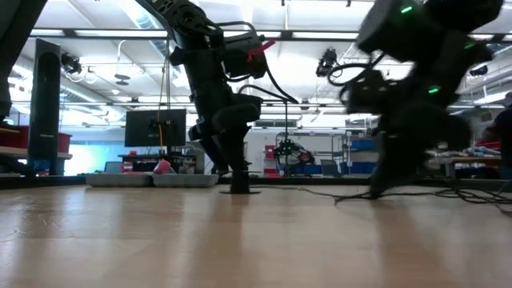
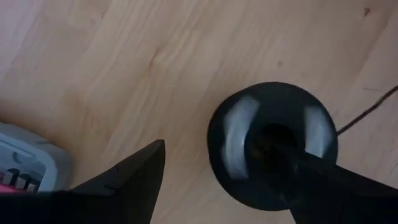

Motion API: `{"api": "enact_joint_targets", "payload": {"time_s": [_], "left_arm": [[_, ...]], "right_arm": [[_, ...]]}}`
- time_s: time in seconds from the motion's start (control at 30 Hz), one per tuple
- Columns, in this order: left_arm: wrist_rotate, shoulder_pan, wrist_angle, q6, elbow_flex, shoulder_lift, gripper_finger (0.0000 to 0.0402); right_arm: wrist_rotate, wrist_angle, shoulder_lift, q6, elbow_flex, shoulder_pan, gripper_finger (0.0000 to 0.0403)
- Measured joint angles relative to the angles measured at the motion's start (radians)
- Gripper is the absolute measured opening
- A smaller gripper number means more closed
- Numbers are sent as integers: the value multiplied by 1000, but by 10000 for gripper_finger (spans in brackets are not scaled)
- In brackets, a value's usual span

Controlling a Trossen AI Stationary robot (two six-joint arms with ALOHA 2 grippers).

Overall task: Coil cords
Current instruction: Uncoil the black wire from the spool

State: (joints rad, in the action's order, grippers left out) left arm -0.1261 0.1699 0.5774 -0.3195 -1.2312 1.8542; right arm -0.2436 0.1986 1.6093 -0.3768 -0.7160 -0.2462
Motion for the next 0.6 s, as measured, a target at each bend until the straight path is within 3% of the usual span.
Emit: {"api": "enact_joint_targets", "payload": {"time_s": [0.27,0.6], "left_arm": [[0,0,7,-3,0,0,294],[-3,0,15,-4,0,0,294]], "right_arm": [[-20,338,-95,-325,0,-214,0],[-8,663,-276,-898,0,-524,0]]}}
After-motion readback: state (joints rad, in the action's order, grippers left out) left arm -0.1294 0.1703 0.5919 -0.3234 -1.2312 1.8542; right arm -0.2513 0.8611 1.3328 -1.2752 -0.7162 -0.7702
